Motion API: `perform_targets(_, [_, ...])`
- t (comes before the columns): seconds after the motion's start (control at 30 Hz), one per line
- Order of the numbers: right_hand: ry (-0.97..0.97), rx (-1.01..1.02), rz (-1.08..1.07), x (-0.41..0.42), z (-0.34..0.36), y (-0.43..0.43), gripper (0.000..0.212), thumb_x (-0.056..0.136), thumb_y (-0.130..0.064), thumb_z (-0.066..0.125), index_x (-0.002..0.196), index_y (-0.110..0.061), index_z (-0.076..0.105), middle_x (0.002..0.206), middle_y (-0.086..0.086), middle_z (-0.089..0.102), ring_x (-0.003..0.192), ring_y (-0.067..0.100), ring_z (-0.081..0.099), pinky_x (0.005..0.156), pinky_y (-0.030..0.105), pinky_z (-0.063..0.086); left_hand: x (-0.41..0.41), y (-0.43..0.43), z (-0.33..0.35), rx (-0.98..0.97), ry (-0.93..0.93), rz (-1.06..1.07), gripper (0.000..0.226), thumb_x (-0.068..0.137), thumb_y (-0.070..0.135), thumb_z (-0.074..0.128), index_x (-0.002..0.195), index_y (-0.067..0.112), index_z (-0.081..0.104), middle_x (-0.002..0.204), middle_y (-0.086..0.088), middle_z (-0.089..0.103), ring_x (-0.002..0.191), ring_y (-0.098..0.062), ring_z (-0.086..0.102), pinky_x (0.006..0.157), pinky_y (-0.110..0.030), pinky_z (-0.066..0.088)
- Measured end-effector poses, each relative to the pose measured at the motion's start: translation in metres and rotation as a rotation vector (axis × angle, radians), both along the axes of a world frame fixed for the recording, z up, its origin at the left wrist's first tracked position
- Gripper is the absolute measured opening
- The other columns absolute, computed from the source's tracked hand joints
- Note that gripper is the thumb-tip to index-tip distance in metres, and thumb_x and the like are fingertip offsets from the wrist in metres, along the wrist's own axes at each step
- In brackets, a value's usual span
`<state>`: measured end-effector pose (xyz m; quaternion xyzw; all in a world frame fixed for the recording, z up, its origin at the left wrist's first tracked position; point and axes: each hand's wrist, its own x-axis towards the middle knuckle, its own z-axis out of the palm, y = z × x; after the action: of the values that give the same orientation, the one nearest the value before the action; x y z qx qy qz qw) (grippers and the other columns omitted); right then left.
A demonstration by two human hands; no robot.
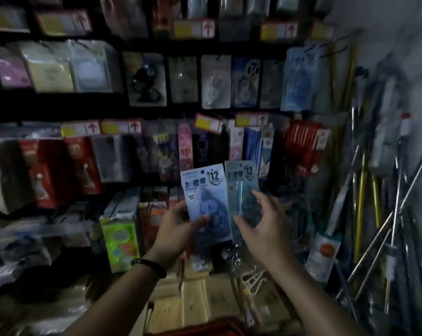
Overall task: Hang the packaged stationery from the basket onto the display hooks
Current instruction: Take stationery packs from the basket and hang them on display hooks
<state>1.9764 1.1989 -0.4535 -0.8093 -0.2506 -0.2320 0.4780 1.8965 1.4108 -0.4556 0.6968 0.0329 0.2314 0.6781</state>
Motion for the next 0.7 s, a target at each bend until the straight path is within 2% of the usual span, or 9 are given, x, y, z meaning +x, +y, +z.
perform_targets(0.1, [-0.094, -0.020, -0.045, 0.026, 0.045, -0.017, 0.072, 0.090, -0.053, 0.073, 0.153, -0.036, 0.041, 0.139, -0.016, 0.043, 0.119, 0.001, 0.048, 0.097, 0.025, 0.049, 0.027, -0.001, 0.054, 0.035, -0.042, -0.011, 0.032, 0.089, 0.002, 0.082, 0.119, 0.013, 0.077, 0.110, -0.007, 0.083, 0.100, -0.027, 0.081, 0.077, -0.036, 0.067])
perform_targets(0.27, [-0.210, -0.022, -0.141, 0.071, 0.107, -0.044, 0.076, 0.092, -0.053, 0.072, 0.157, -0.040, 0.036, 0.133, -0.013, 0.044, 0.119, 0.006, 0.048, 0.098, 0.028, 0.050, 0.069, -0.003, 0.129, 0.190, -0.103, -0.038, 0.038, 0.076, 0.018, 0.089, 0.112, 0.014, 0.079, 0.109, -0.007, 0.083, 0.102, -0.030, 0.081, 0.092, -0.052, 0.064])
perform_targets(0.37, [-0.236, -0.057, -0.212, 0.101, 0.137, -0.060, 0.078, 0.093, -0.058, 0.067, 0.160, -0.049, 0.027, 0.130, -0.015, 0.043, 0.114, 0.004, 0.049, 0.090, 0.024, 0.051, 0.095, -0.013, 0.164, 0.224, -0.142, -0.038, 0.045, 0.069, 0.018, 0.094, 0.109, 0.014, 0.077, 0.105, -0.007, 0.084, 0.100, -0.030, 0.081, 0.089, -0.053, 0.065])
perform_targets(0.47, [-0.255, -0.071, -0.254, 0.133, 0.165, -0.073, 0.075, 0.096, -0.055, 0.066, 0.160, -0.050, 0.028, 0.126, -0.013, 0.044, 0.113, 0.009, 0.052, 0.091, 0.026, 0.053, 0.122, -0.023, 0.188, 0.267, -0.157, -0.029, 0.046, 0.072, 0.013, 0.098, 0.111, 0.016, 0.073, 0.100, -0.005, 0.084, 0.092, -0.025, 0.081, 0.077, -0.044, 0.068])
perform_targets(0.57, [-0.241, -0.056, -0.279, 0.164, 0.187, -0.080, 0.071, 0.098, -0.050, 0.066, 0.160, -0.049, 0.032, 0.123, -0.011, 0.043, 0.112, 0.013, 0.053, 0.087, 0.028, 0.053, 0.147, -0.036, 0.204, 0.306, -0.181, -0.005, 0.037, 0.078, 0.004, 0.092, 0.107, 0.016, 0.074, 0.093, 0.003, 0.083, 0.082, -0.013, 0.080, 0.064, -0.023, 0.063])
perform_targets(0.63, [-0.254, -0.068, -0.317, 0.185, 0.199, -0.081, 0.070, 0.098, -0.051, 0.065, 0.160, -0.048, 0.032, 0.120, -0.013, 0.040, 0.109, 0.012, 0.054, 0.082, 0.027, 0.052, 0.162, -0.043, 0.214, 0.313, -0.181, -0.009, 0.036, 0.078, 0.003, 0.092, 0.107, 0.015, 0.074, 0.091, 0.004, 0.083, 0.079, -0.012, 0.080, 0.060, -0.020, 0.061])
perform_targets(0.7, [-0.259, -0.075, -0.359, 0.206, 0.211, -0.084, 0.071, 0.097, -0.051, 0.065, 0.160, -0.047, 0.031, 0.120, -0.012, 0.040, 0.110, 0.014, 0.054, 0.083, 0.031, 0.055, 0.177, -0.049, 0.221, 0.307, -0.171, -0.015, 0.037, 0.077, 0.006, 0.093, 0.107, 0.016, 0.074, 0.091, 0.002, 0.084, 0.079, -0.014, 0.081, 0.060, -0.023, 0.063])
